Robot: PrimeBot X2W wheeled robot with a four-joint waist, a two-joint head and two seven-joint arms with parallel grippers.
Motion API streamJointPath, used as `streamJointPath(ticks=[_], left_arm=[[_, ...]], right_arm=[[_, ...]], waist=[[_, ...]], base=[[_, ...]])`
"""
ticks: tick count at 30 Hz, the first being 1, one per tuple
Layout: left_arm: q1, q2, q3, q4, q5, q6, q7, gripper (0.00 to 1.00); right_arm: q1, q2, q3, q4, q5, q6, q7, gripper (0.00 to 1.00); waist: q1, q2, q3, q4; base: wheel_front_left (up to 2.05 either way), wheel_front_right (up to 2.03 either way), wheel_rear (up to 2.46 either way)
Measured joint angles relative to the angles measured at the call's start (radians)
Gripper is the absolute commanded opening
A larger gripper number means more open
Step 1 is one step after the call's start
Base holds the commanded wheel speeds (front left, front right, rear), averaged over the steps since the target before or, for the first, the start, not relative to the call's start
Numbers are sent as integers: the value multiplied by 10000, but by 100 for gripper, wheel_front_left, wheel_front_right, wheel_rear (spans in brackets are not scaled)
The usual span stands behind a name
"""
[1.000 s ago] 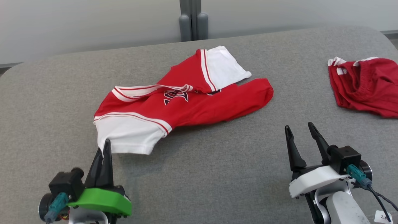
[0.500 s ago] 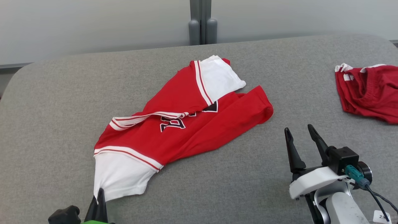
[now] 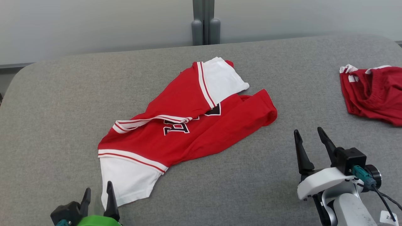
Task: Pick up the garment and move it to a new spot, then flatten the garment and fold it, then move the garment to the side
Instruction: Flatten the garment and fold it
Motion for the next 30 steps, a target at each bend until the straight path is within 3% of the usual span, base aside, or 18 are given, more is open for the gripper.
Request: streamJointPath(ticks=[8, 16, 27, 29, 30], left_arm=[[-828, 4, -397, -426, 364, -82, -173, 100], [-1189, -236, -974, -617, 520, -144, -196, 100], [-1441, -337, -1235, -311, 522, -136, -307, 100], [-1451, -337, -1235, -272, 522, -127, -311, 100], [-1454, -337, -1231, -255, 522, -127, -313, 100]], right_arm=[[-594, -8, -518, 901, -1093, 0, 0, 100], [-2475, -186, -782, 3012, -2125, 0, 560, 100], [-4043, -585, -648, 5726, -2140, 0, 514, 100], [-4209, -598, -570, 6032, -2050, 0, 433, 44], [-4299, -598, -525, 6188, -1985, 0, 387, 32]], waist=[[0, 0, -170, 417], [0, 0, 164, 836], [0, 0, 661, 1626], [0, 0, 716, 1721], [0, 0, 741, 1757]], base=[[0, 0, 0], [0, 0, 0], [0, 0, 0], [0, 0, 0], [0, 0, 0]])
